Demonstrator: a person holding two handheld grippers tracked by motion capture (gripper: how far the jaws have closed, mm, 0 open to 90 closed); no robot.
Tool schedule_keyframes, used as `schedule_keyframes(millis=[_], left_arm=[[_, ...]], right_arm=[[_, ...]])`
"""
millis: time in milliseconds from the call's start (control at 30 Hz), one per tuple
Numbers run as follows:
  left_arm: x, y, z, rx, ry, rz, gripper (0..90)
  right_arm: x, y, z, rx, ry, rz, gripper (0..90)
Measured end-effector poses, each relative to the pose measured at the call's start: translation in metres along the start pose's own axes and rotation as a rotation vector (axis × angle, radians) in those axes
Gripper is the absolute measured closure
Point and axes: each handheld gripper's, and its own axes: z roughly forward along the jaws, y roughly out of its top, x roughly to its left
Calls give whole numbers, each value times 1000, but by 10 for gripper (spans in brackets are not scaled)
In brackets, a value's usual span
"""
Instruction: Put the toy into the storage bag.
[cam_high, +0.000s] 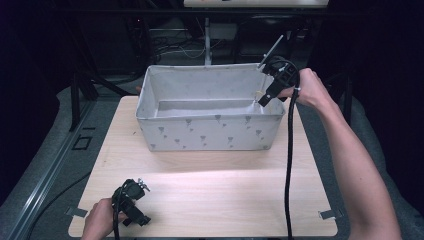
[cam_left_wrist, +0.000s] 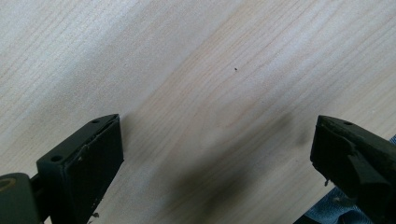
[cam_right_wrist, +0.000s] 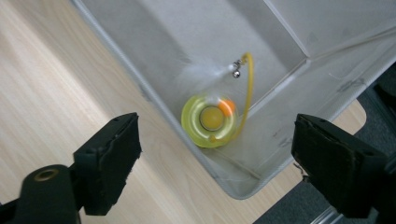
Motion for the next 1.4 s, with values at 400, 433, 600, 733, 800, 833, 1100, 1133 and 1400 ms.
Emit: schedule_keyframes(millis=[400, 433, 600, 733, 800, 833, 1100, 1133, 1400], left_arm=[[0, 0, 0, -2, 0, -1, 26], [0, 0, 0, -4, 1, -1, 26], [0, 0, -1, -12, 7, -4, 26], [0, 0, 0, -7, 6, -4, 26], [-1, 0, 0, -8, 5, -4, 26], [-1, 0, 0, -7, 6, -4, 26], [0, 0, -1, -16, 8, -6, 26], [0, 0, -1, -18, 11, -6, 26], [0, 0, -2, -27, 19, -6, 26]], right_arm=[[41, -12, -28, -85, 22, -49, 48], [46, -15, -30, -92, 25, -59, 41], [64, -25, -33, -118, 29, -68, 19], [79, -34, -29, -120, 39, -92, 6], [85, -38, -25, -129, 48, -94, 2], [89, -41, -22, -128, 52, -102, 2], [115, -61, 5, -134, 79, -134, 9], [117, -64, 9, -132, 83, -136, 2], [137, -92, 45, -126, 118, -133, 3]])
